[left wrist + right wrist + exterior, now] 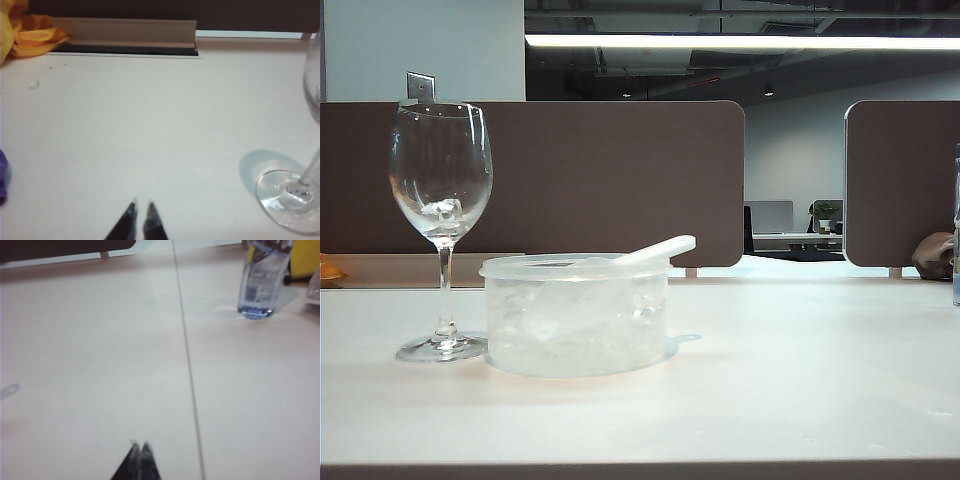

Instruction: Pick up an ice shovel filled with ice cubes and pour the ice from the shovel into the glass.

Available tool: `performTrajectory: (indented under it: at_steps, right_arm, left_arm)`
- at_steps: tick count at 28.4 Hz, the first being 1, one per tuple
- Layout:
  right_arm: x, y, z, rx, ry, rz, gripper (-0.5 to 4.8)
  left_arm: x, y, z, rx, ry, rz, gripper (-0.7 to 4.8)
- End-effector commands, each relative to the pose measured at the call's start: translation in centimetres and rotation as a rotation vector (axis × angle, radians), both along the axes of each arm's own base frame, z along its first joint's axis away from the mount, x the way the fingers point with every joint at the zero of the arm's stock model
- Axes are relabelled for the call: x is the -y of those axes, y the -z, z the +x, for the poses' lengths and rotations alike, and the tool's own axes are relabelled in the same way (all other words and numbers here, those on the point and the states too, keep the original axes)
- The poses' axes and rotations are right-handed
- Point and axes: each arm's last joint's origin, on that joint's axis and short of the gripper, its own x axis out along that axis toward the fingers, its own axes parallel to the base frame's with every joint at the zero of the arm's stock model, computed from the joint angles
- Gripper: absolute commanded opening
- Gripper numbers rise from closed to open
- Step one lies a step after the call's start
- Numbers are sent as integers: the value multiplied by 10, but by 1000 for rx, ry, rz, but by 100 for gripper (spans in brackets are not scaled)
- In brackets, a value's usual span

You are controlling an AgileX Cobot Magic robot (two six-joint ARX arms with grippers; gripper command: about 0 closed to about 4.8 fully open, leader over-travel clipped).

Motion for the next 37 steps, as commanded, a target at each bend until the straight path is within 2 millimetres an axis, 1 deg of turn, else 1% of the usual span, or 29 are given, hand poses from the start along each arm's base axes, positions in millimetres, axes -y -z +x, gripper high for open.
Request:
performTrajectory:
  at_steps: [1,3,6,14,16,21,24,30,37]
  right_arm:
    - [14,-3,2,47,140,2,-1]
    - [22,-2,1,81,199,22,-1]
    - [25,1,5,100,211,27,-1]
    - [26,18,17,155,71,24,-1]
    - [27,25,19,139,49,12,-1]
    - [29,37,21,104,68,4,-1]
    - [27,43,22,88,15,-9,-1]
    - [25,45,23,97,-74,-45,-1]
    - [25,45,23,96,-108,-37,-1]
  left_arm:
    - [0,-1,0,8,1,-3,29]
    - [0,-1,0,8,1,-3,29]
    - [0,-1,0,8,1,-3,29]
    - [0,-1,0,8,1,-3,29]
    - [0,-1,0,8,1,-3,29]
    - [0,-1,0,8,1,-3,29]
    - [0,-1,0,8,1,-3,29]
    - [0,-1,0,8,1,-3,29]
    - [0,-1,0,8,1,-3,29]
